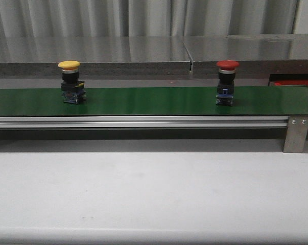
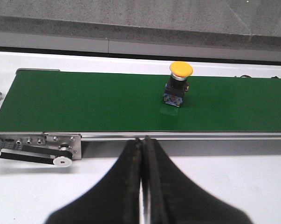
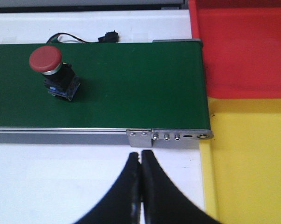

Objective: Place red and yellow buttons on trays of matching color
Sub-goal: 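Lower the right gripper onto the red button at the belt's end and grasp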

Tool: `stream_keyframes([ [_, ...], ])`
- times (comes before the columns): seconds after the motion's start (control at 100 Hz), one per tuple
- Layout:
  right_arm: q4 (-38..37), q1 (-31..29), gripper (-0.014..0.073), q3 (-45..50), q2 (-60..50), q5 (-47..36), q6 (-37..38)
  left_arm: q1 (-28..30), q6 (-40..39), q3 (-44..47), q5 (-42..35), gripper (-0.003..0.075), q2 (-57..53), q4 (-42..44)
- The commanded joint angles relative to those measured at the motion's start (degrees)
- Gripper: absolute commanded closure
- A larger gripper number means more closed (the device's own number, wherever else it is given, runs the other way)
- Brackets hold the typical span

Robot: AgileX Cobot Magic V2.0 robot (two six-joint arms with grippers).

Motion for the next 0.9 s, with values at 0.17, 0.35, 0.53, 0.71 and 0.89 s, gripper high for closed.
stream_keyframes([
  [0.17,0.0,-0.2,0.0449,-6.2,8.4,-0.1,-0.8,-0.3,0.0,-1.7,-4.4,0.0739,-0.1,-1.2],
  [0.35,0.0,-0.2,-0.0054,-6.9,10.5,-1.0,-0.9,-0.3,0.0,-1.7,-4.4,0.0739,-0.1,-1.2],
  [0.53,0.0,-0.2,-0.0041,-10.1,13.1,-0.1,-1.0,-0.3,0.0,-1.7,-4.4,0.0739,-0.1,-1.2],
  [0.71,1.3,-0.1,-0.0041,-16.1,19.2,1.7,-3.3,-0.3,0.0,-1.7,-4.4,0.0739,-0.1,-1.2],
  [0.89,6.2,-0.1,-0.0041,-23.1,26.9,4.3,-7.2,-0.3,0.0,-1.7,-4.4,0.0739,-0.1,-1.2],
])
